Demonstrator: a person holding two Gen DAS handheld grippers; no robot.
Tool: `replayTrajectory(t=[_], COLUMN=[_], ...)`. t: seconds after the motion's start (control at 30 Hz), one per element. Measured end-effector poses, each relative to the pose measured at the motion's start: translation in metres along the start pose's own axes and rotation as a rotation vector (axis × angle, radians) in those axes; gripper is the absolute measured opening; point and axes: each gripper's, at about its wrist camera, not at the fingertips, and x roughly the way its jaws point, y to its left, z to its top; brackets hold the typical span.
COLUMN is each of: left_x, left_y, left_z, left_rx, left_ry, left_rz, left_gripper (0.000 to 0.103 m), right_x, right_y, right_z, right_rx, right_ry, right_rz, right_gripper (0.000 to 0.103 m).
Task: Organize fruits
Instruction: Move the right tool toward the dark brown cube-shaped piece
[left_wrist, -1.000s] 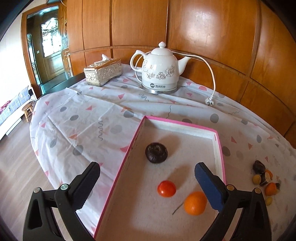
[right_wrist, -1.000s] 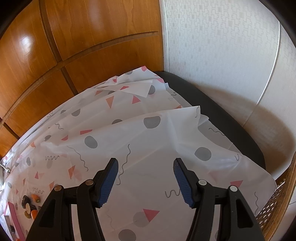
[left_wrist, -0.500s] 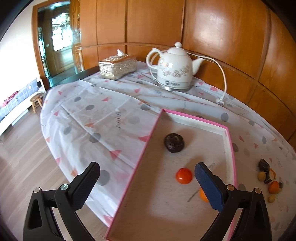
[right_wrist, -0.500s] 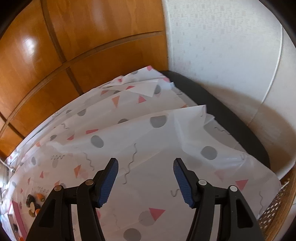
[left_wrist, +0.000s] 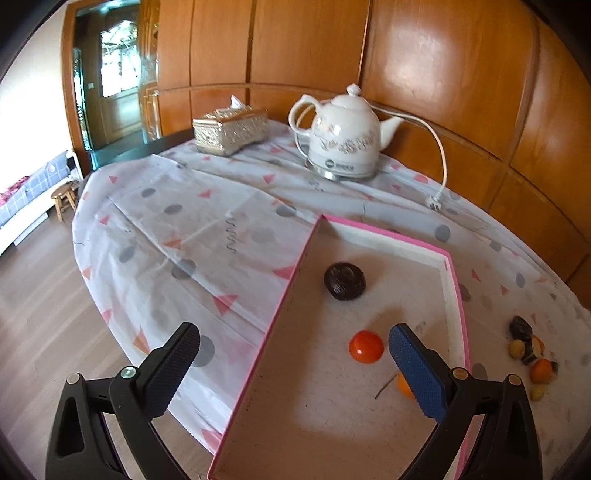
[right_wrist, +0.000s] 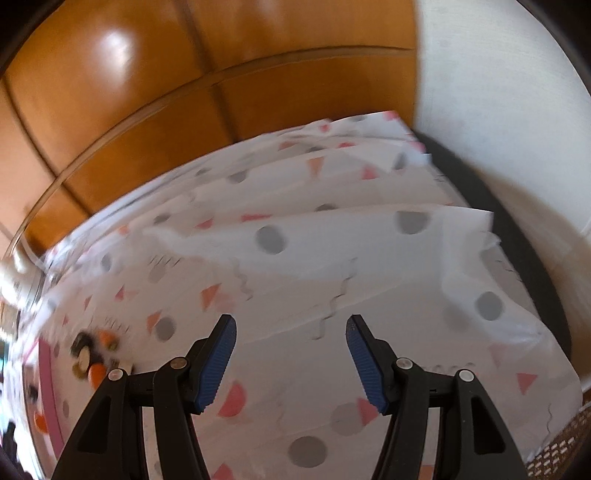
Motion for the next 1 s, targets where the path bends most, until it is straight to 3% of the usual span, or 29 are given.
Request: replayTrajectory(t=[0.3, 0.7, 0.83, 1.0], left_x=[0.0, 0.011, 0.012, 0.014], left_y=[0.006, 0.033, 0.036, 0.036], left_z=[0.0, -0.003, -0.005, -0.007], left_rx=[-0.002, -0.149, -0.16, -0.154], left_ry=[-0.02, 0.021, 0.023, 0.036], left_rz=[0.003, -0.016, -0.018, -0.017], left_gripper=[0.103, 0.103, 0.103, 0.103], right_x=[0.01, 0.029, 0.04, 0.056], right_y=[0.069, 0.138, 0.171, 0.204], right_z=[-0.02, -0.044, -0.054, -0.065], right_rx=[-0.235, -0.48, -0.612, -0.798], right_ry=[0.102, 0.184, 0.202, 0.2], right_rz=[0.126, 0.214, 0.215, 0.154], right_gripper=[0.063, 0.063, 0.063, 0.063])
